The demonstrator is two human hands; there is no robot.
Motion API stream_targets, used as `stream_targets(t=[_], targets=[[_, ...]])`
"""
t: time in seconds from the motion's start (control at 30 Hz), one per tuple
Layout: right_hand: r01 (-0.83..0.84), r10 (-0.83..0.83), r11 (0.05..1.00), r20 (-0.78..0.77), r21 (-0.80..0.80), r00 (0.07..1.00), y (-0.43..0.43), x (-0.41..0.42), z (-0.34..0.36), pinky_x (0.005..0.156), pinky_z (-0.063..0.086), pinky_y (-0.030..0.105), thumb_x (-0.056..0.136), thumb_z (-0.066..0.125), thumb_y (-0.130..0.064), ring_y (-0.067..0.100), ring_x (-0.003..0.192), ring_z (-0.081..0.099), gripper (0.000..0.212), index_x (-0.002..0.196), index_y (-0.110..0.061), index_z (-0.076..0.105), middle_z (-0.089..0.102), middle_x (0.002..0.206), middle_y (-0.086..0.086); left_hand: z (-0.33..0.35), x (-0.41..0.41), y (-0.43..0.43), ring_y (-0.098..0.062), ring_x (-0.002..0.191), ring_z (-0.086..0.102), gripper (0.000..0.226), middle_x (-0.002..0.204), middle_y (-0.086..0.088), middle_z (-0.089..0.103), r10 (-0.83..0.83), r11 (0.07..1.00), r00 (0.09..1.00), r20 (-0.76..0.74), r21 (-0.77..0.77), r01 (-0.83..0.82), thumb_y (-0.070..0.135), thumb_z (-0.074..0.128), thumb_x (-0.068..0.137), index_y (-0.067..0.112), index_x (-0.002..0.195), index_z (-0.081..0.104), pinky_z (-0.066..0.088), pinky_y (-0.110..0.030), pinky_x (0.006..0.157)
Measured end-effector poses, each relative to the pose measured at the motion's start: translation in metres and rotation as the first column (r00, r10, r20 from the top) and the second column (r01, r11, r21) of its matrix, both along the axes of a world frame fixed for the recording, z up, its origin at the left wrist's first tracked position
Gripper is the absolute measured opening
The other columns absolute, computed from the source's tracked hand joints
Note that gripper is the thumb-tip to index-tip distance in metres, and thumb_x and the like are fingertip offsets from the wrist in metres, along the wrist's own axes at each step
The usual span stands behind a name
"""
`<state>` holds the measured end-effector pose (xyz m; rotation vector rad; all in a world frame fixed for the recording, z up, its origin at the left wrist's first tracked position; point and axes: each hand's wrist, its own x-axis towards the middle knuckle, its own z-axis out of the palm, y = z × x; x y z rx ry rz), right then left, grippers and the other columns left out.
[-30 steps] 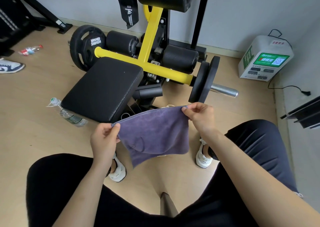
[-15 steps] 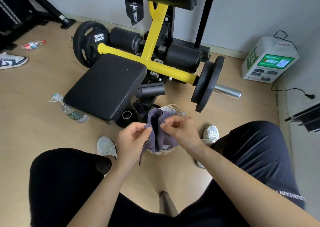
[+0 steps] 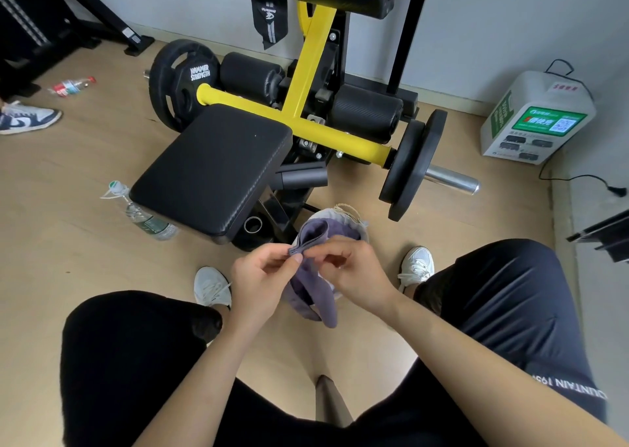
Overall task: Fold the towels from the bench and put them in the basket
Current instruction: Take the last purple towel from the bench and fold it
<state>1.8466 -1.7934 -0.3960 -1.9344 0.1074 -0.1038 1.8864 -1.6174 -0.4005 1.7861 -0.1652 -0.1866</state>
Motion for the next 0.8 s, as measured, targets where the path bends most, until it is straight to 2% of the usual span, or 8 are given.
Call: stream_targets(t=[0.1, 0.17, 0.27, 0.33, 0.4, 0.47, 0.6, 0.8], targets=[[0.175, -0.175, 0.984, 0.002, -0.019, 0.985, -0.021, 0.014, -0.007, 0.073, 0.048, 0.019, 0.076, 0.07, 0.0, 0.004, 0.078, 0.06, 0.03, 0.101, -0.015, 0.071, 0.067, 0.095, 0.002, 0.002, 0.002, 0.004, -0.008, 0.078, 0.072, 0.031, 0.082, 0.009, 0.077, -0.003, 1.0, 0.999, 0.032, 0.007, 0.003, 0.01, 0.075, 0.083, 0.041, 0.082, 0.075, 0.058, -0.025, 0.074], [0.12, -0.128, 0.989, -0.096, -0.081, 0.987, -0.036, 0.021, -0.009, 0.075, 0.044, 0.005, 0.074, 0.078, -0.001, 0.004, 0.095, 0.057, 0.054, 0.124, -0.015, 0.061, 0.059, 0.12, 0.005, 0.004, 0.004, 0.008, -0.006, 0.077, 0.07, 0.024, 0.083, 0.01, 0.076, -0.046, 0.999, 0.997, 0.061, 0.03, 0.044, 0.011, 0.073, 0.081, 0.035, 0.083, 0.074, 0.055, -0.02, 0.073], [-0.003, -0.008, 0.999, -0.301, -0.035, 0.954, -0.049, 0.027, -0.011, 0.079, 0.04, 0.005, 0.075, 0.084, -0.008, 0.01, 0.115, 0.051, 0.08, 0.145, -0.016, 0.046, 0.051, 0.133, -0.003, 0.007, 0.005, 0.015, -0.006, 0.08, 0.069, 0.015, 0.084, 0.012, 0.075, -0.123, 0.991, 0.987, 0.099, 0.057, 0.118, 0.015, 0.073, 0.081, 0.028, 0.087, 0.072, 0.054, -0.019, 0.073], [-0.112, 0.104, 0.994, -0.353, 0.0, 0.93, -0.053, 0.03, -0.012, 0.078, 0.042, 0.007, 0.076, 0.083, -0.006, 0.004, 0.106, 0.057, 0.062, 0.133, -0.012, 0.059, 0.06, 0.122, -0.001, 0.009, 0.006, 0.018, -0.006, 0.08, 0.069, 0.009, 0.085, 0.011, 0.074, -0.14, 0.989, 0.984, 0.111, 0.055, 0.134, 0.022, 0.073, 0.08, 0.027, 0.088, 0.071, 0.054, -0.017, 0.072], [-0.185, 0.188, 0.982, -0.327, 0.042, 0.926, -0.056, 0.032, -0.011, 0.072, 0.044, 0.008, 0.078, 0.078, 0.002, -0.004, 0.077, 0.058, 0.03, 0.107, -0.002, 0.071, 0.067, 0.094, 0.003, 0.009, 0.007, 0.02, -0.006, 0.08, 0.069, 0.01, 0.085, 0.011, 0.074, -0.12, 0.992, 0.987, 0.104, 0.05, 0.116, 0.018, 0.072, 0.081, 0.025, 0.088, 0.071, 0.053, -0.016, 0.072], [-0.139, 0.165, 0.984, -0.268, 0.112, 0.949, -0.058, 0.034, -0.011, 0.069, 0.047, 0.012, 0.081, 0.075, 0.006, -0.002, 0.066, 0.057, 0.014, 0.094, 0.005, 0.071, 0.066, 0.08, 0.005, 0.008, 0.01, 0.022, -0.005, 0.08, 0.069, 0.015, 0.084, 0.011, 0.074, -0.078, 0.996, 0.993, 0.086, 0.052, 0.073, 0.01, 0.071, 0.084, 0.024, 0.088, 0.071, 0.053, -0.015, 0.072], [-0.028, 0.078, 0.936, -0.129, 0.351, 0.989, -0.06, 0.035, -0.005, 0.075, 0.05, 0.019, 0.085, 0.07, 0.009, 0.007, 0.076, 0.063, 0.011, 0.095, 0.009, 0.067, 0.068, 0.085, 0.006, 0.009, 0.014, 0.025, -0.004, 0.079, 0.069, 0.024, 0.082, 0.01, 0.075, 0.038, 0.999, 0.999, 0.027, 0.016, -0.039, -0.004, 0.07, 0.09, 0.02, 0.087, 0.071, 0.053, -0.015, 0.072], [-0.058, 0.097, 0.885, -0.062, 0.461, 0.993, -0.056, 0.03, 0.002, 0.073, 0.051, 0.02, 0.085, 0.068, 0.01, 0.011, 0.076, 0.065, 0.014, 0.088, -0.004, 0.067, 0.072, 0.081, 0.001, 0.01, 0.015, 0.022, -0.001, 0.078, 0.068, 0.016, 0.084, 0.0, 0.073, 0.086, 0.996, 0.996, 0.008, 0.007, -0.086, -0.003, 0.068, 0.092, 0.013, 0.088, 0.069, 0.052, -0.014, 0.072]])
